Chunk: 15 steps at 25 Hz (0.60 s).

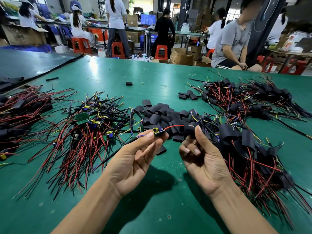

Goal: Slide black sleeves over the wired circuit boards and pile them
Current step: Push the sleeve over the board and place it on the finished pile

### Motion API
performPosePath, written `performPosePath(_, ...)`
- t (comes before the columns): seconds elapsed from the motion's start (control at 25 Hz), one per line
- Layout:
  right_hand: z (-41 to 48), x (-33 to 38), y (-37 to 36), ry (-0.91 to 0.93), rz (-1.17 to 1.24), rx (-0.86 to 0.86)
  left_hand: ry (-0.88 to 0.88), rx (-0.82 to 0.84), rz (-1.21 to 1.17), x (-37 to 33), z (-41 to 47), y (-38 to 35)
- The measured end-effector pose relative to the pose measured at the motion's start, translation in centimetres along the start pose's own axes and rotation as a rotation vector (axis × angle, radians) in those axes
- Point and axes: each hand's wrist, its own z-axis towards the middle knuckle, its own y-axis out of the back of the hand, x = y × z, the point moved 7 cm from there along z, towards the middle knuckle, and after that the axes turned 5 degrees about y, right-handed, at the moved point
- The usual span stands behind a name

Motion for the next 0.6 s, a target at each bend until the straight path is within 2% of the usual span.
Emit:
performPosePath(0.08,-0.1,-0.2,-0.2,-0.011,-0.039,0.028,-0.002,-0.009,0.056,0.2,0.1,0.0)
performPosePath(0.28,0.0,0.1,-0.4,-0.05,0.106,0.078,0.006,-0.009,0.188,1.0,0.4,0.1)
performPosePath(0.6,-0.4,0.3,-0.9,-0.054,0.061,0.135,0.034,-0.063,0.246,1.3,0.8,0.8)
